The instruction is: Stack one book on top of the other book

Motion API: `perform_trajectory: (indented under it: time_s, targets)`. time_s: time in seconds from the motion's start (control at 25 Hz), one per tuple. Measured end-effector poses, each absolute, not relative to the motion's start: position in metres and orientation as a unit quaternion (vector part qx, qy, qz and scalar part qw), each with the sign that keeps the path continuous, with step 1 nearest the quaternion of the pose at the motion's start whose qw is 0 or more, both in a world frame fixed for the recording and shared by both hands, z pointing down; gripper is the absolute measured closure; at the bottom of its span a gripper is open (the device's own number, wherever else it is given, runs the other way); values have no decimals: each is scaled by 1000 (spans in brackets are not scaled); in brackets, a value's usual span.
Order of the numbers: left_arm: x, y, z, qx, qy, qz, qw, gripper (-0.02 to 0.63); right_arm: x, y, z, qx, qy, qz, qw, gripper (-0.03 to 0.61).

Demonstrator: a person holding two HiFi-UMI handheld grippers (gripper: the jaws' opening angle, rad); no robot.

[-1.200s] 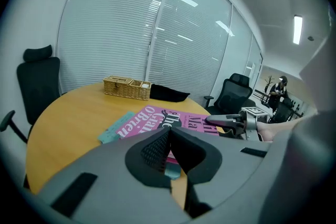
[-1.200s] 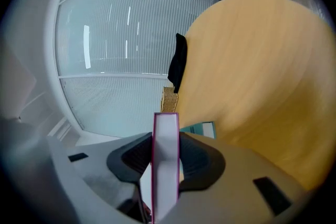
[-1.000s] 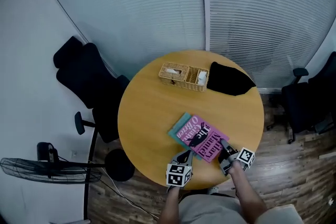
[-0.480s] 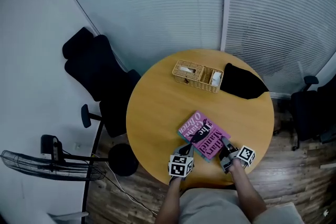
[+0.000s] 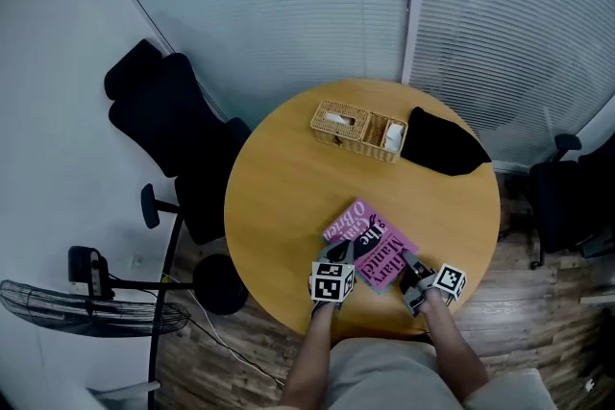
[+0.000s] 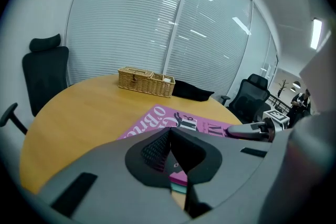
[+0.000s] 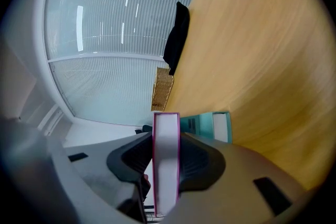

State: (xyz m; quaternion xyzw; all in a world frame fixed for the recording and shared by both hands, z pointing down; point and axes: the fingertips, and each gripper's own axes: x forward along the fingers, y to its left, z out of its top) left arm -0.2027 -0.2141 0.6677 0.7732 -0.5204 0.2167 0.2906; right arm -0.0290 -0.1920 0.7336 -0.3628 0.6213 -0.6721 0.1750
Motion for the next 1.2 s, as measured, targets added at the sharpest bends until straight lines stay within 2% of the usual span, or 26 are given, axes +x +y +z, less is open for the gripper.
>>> perform_trajectory:
  time_s: [0.52, 0.76, 1.2]
  targets:
    - [-189, -217, 686, 768, -509, 234, 309, 586, -26, -191, 740, -340, 632, -680, 152, 425]
    - [-194, -213, 692, 757, -515, 270, 297, 586, -29, -189, 742, -338, 631, -683, 144, 423]
    - [-193, -214, 698, 757, -515, 271, 298, 586, -29, -187, 743, -334, 628, -689, 135, 423]
